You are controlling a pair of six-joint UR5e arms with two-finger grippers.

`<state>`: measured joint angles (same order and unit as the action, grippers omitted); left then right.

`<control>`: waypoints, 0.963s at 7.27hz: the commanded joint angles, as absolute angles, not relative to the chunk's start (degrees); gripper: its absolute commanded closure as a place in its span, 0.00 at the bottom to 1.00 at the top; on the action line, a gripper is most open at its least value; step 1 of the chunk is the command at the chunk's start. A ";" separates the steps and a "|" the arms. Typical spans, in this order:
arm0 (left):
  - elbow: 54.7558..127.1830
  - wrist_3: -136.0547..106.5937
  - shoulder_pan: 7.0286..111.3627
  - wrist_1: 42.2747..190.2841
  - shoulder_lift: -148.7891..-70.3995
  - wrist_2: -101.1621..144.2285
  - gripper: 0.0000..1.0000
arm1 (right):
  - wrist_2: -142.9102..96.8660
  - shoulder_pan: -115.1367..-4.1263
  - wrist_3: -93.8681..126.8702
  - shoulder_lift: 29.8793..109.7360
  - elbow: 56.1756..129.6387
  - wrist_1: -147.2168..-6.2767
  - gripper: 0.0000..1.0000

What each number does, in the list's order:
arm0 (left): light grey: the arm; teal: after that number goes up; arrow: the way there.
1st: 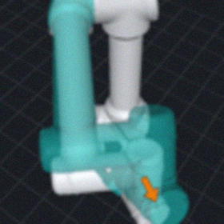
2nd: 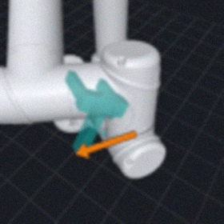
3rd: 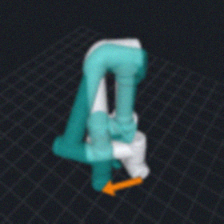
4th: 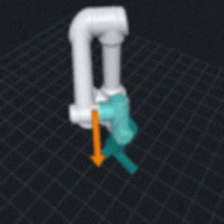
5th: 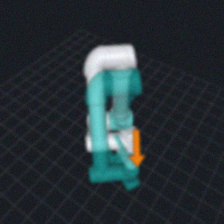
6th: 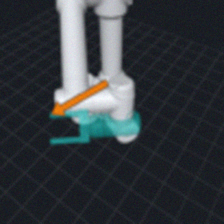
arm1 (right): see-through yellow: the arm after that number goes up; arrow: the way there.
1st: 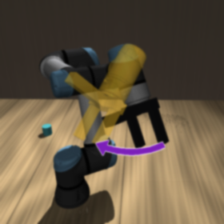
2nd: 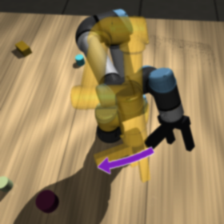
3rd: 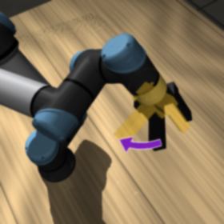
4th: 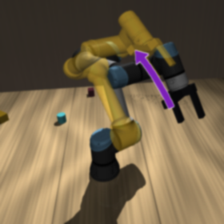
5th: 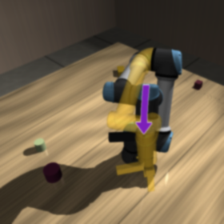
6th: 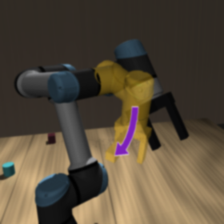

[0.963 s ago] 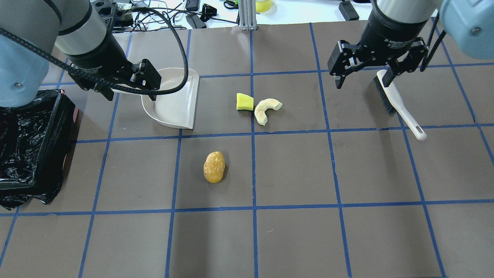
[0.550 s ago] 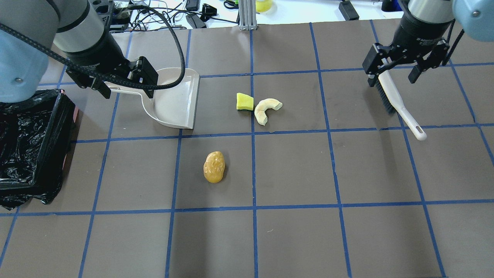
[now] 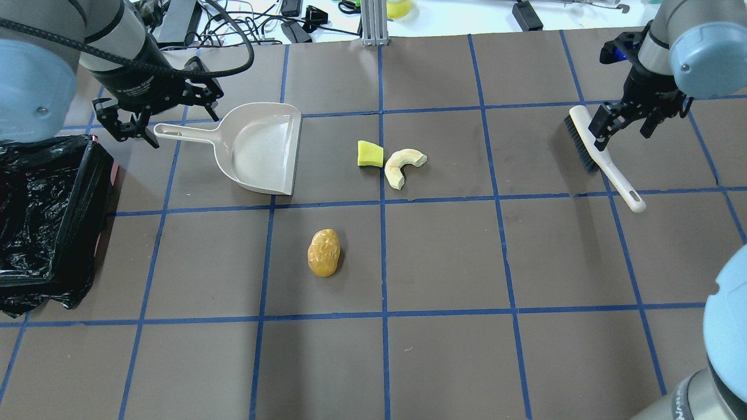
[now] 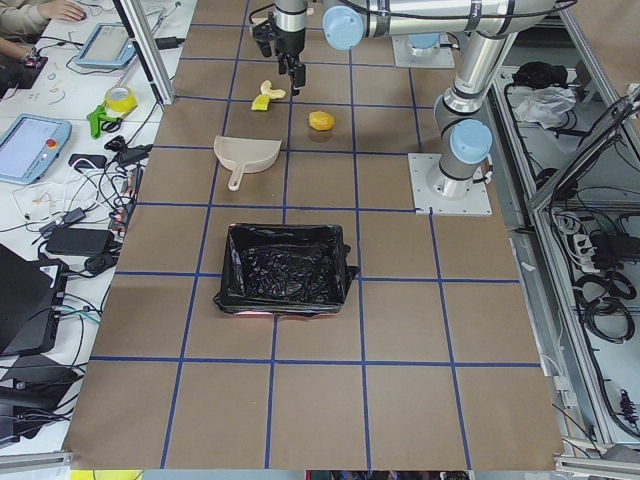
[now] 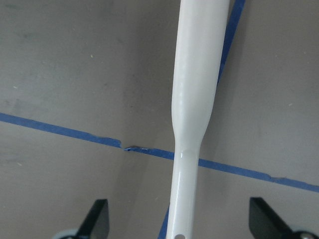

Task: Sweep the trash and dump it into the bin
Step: 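Grasp the white brush handle with the right gripper while left gripper holds dustpan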

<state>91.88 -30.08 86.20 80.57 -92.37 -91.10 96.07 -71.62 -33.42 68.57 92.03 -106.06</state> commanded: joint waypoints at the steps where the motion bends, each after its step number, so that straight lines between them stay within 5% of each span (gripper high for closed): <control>1: 91.93 -45.31 84.99 75.53 -94.91 -92.01 0.00 | 96.50 -69.61 -38.13 67.59 101.29 -115.09 0.00; 3: 92.80 -51.47 82.97 71.55 -97.11 -93.15 0.00 | 96.68 -69.09 -38.67 68.20 102.57 -114.61 0.02; 7: 93.70 -55.46 82.88 64.63 -102.37 -97.73 0.00 | 96.33 -67.68 -37.62 68.38 102.04 -114.87 0.33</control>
<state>94.08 -55.08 82.93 67.77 -100.14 -97.30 96.56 -67.82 -37.99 68.32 102.33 -114.77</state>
